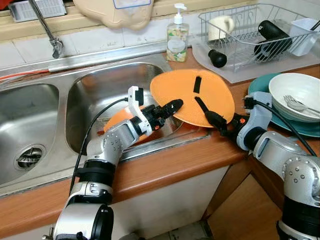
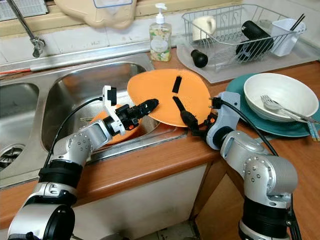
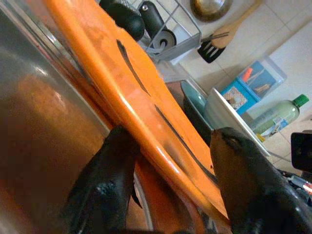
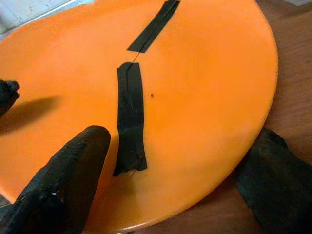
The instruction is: Kitchen organization
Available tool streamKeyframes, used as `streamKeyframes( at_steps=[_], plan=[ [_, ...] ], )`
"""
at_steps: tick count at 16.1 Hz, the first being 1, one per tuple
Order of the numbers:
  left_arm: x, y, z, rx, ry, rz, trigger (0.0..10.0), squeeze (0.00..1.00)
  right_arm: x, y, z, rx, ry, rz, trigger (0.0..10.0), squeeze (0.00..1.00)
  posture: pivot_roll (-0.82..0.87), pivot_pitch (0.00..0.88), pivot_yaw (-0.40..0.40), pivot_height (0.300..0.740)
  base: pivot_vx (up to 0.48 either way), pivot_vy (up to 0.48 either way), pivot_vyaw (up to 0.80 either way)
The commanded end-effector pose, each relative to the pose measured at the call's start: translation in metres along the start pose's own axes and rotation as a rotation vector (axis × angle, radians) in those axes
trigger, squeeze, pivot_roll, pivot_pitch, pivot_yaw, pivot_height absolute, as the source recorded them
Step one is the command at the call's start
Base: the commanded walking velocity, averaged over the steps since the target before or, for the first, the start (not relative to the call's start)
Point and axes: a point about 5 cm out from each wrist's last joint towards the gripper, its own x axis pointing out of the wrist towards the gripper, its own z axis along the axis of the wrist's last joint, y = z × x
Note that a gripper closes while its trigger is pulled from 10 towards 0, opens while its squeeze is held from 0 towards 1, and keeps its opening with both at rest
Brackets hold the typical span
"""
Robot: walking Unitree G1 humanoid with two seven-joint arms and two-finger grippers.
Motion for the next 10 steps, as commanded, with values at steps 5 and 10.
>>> streamKeyframes(
  at_steps=[5, 10],
  plan=[
    [-0.01, -0.005, 0.015, 0.01, -0.087, -0.034, 0.0, 0.0, 0.002, 0.011, 0.012, -0.041, -0.054, 0.055, 10.0, 0.0, -0.17, 0.0, 0.101, 0.74, 0.0, 0.0, 0.0],
    [-0.028, -0.005, 0.03, 0.001, -0.182, -0.003, 0.0, 0.0, 0.002, 0.019, 0.019, -0.07, -0.083, 0.1, 10.0, 0.0, -0.16, 0.0, 0.09, 0.74, 0.0, 0.0, 0.0]
  ],
)
